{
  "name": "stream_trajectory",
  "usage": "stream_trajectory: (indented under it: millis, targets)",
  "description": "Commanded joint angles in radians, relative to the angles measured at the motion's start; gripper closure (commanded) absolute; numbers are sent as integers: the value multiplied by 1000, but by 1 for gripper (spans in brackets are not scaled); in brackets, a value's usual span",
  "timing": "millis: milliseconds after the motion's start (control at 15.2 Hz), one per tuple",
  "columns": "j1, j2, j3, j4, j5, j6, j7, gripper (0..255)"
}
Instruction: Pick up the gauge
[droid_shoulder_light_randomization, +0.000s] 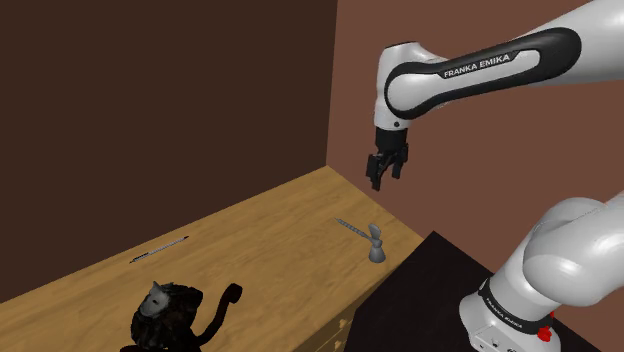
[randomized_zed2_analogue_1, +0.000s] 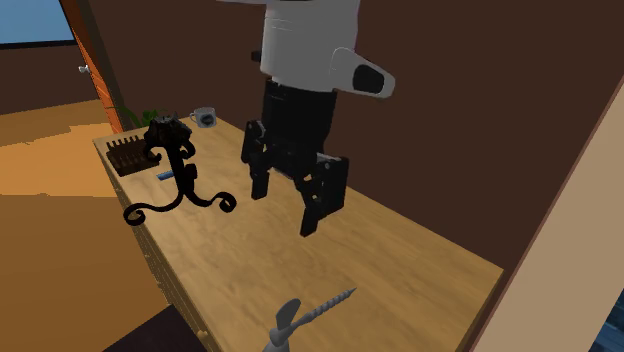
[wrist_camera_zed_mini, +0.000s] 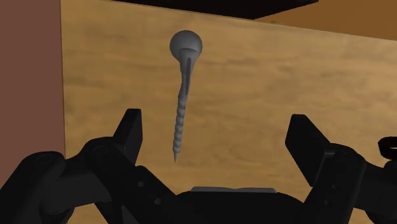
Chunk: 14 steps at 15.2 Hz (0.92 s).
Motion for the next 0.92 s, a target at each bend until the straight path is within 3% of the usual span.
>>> stream_trajectory:
  millis: [0,858]
  targets:
    - [-2,71,5,-4,-4,63,7,0]
    - [-11,581,9,110,-54,362,65,0]
